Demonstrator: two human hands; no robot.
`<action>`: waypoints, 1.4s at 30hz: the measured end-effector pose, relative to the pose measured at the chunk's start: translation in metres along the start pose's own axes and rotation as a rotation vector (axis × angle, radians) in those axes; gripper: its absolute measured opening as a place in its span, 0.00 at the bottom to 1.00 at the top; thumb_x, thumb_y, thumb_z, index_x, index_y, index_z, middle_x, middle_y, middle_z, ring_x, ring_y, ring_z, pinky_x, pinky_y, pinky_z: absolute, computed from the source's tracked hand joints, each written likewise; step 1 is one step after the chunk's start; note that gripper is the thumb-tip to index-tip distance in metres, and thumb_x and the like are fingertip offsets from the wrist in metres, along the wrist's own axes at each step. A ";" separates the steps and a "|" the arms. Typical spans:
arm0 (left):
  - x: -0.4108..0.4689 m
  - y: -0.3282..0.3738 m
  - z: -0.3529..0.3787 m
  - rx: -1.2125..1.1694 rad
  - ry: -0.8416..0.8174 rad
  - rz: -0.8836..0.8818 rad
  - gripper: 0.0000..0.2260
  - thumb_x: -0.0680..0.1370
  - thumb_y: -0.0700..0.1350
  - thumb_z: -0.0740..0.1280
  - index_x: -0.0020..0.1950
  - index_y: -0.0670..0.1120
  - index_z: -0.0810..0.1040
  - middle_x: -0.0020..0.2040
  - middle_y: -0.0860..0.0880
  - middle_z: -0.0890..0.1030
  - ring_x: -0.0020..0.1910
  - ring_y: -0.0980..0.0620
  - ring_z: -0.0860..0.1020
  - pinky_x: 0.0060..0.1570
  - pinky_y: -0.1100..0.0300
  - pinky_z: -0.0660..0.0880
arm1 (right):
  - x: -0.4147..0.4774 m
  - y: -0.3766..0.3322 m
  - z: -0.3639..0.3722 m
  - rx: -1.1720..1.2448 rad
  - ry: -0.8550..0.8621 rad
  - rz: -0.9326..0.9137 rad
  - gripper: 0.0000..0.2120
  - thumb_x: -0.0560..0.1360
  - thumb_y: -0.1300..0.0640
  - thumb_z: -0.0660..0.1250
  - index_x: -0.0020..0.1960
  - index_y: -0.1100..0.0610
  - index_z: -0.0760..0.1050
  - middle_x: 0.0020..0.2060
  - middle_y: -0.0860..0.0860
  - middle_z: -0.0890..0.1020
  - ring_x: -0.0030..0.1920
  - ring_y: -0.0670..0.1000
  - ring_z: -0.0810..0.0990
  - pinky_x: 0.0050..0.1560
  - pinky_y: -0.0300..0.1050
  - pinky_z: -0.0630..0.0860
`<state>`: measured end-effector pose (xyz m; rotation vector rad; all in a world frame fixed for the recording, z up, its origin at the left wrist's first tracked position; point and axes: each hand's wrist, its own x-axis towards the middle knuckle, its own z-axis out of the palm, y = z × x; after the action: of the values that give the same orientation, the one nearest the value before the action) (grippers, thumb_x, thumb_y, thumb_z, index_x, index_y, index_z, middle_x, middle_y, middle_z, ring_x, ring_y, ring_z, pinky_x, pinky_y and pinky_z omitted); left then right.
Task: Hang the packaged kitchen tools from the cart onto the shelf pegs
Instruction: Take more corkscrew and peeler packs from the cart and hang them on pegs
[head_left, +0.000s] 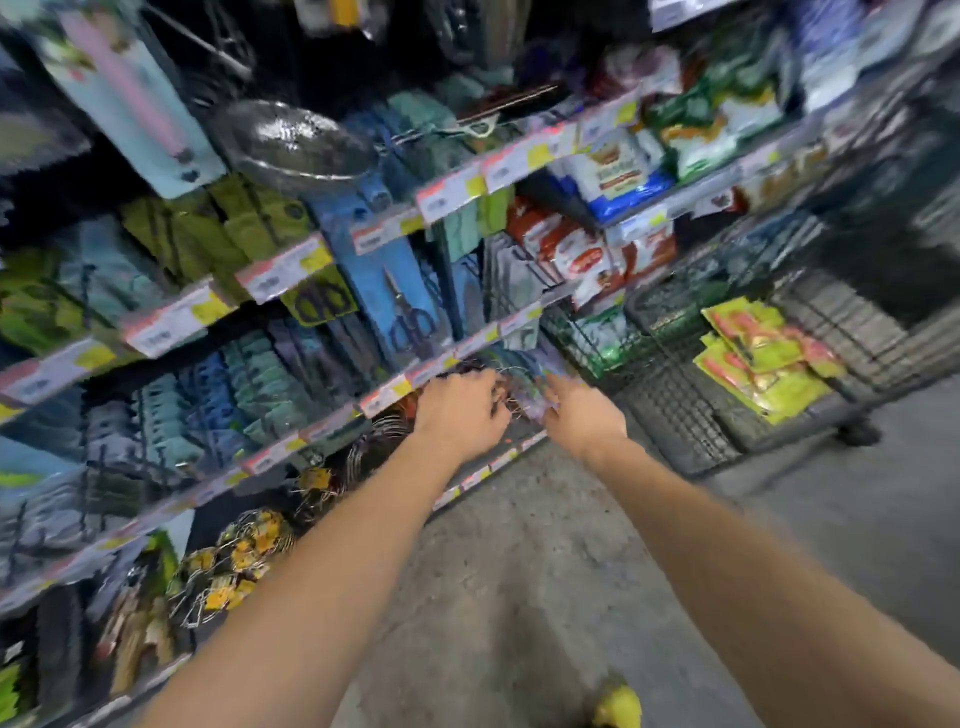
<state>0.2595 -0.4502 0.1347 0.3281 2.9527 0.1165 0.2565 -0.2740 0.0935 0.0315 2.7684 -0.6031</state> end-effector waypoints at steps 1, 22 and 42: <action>0.005 0.023 -0.012 0.007 -0.011 0.028 0.17 0.80 0.55 0.61 0.65 0.49 0.76 0.56 0.45 0.84 0.56 0.40 0.82 0.50 0.50 0.77 | -0.008 0.016 -0.019 0.027 0.005 0.035 0.22 0.77 0.52 0.64 0.71 0.51 0.72 0.63 0.57 0.80 0.60 0.61 0.80 0.53 0.53 0.77; 0.204 0.290 -0.054 0.020 -0.169 0.288 0.21 0.81 0.57 0.60 0.70 0.47 0.74 0.61 0.44 0.82 0.58 0.41 0.81 0.56 0.48 0.77 | 0.030 0.254 -0.204 0.130 0.043 0.423 0.22 0.79 0.52 0.63 0.72 0.54 0.71 0.65 0.55 0.79 0.63 0.59 0.80 0.54 0.53 0.79; 0.445 0.430 0.016 0.368 -0.375 0.571 0.20 0.82 0.54 0.61 0.71 0.46 0.73 0.66 0.43 0.79 0.63 0.40 0.79 0.60 0.48 0.74 | 0.166 0.449 -0.221 0.351 -0.154 0.757 0.23 0.78 0.49 0.66 0.71 0.56 0.72 0.64 0.58 0.80 0.63 0.60 0.79 0.56 0.51 0.77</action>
<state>-0.0748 0.0683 0.0900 1.1000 2.4152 -0.3805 0.0724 0.2185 0.0539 1.0013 2.2134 -0.8032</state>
